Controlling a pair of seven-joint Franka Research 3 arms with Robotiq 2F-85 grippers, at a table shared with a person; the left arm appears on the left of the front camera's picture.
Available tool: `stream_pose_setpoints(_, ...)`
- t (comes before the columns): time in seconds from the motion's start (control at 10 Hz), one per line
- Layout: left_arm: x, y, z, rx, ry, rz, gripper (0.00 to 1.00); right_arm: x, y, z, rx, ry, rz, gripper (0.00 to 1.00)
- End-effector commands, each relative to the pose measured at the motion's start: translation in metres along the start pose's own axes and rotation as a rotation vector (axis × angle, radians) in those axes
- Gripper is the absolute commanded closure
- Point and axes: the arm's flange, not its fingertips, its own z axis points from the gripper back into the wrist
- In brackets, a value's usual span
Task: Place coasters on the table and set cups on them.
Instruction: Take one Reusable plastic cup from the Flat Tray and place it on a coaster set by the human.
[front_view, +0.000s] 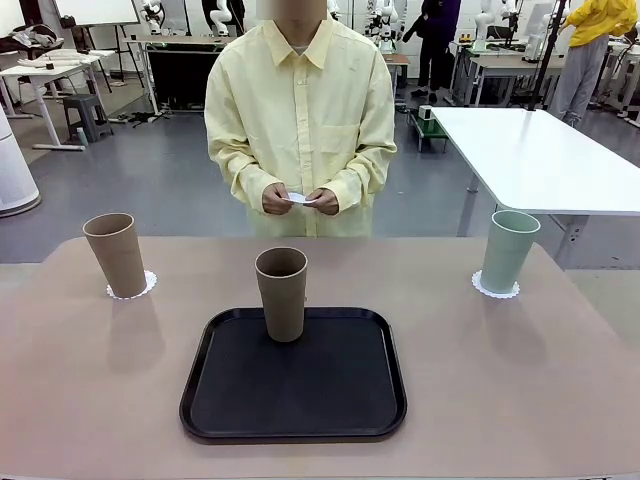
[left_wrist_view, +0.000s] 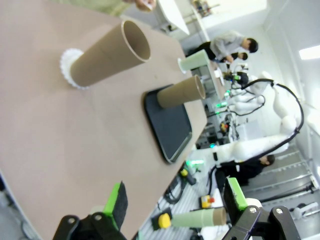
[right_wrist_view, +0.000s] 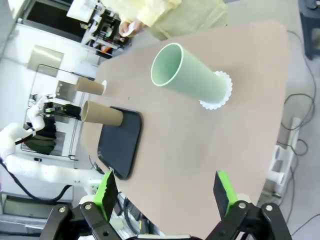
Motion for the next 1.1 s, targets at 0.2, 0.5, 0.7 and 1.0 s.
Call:
stream_pose_setpoints(0.2, 0.0, -0.002, 0.002, -0.001, -0.004, 0.003, 0.0, -0.018, -0.027, 0.017, 0.079, -0.009, 0.012, 0.0)
stream_pose_setpoints(0.5, 0.0, -0.002, 0.002, -0.001, -0.004, 0.003, 0.0, -0.023, -0.048, 0.024, 0.161, -0.051, 0.01, 0.0)
stream_pose_setpoints(0.7, 0.0, -0.002, 0.002, -0.001, -0.004, 0.003, 0.0, -0.025, -0.059, 0.022, 0.24, -0.06, 0.035, 0.0)
stream_pose_setpoints(1.0, 0.0, -0.002, 0.002, -0.001, -0.004, 0.003, 0.0, -0.025, -0.064, 0.018, 0.289, -0.024, 0.064, 0.0)
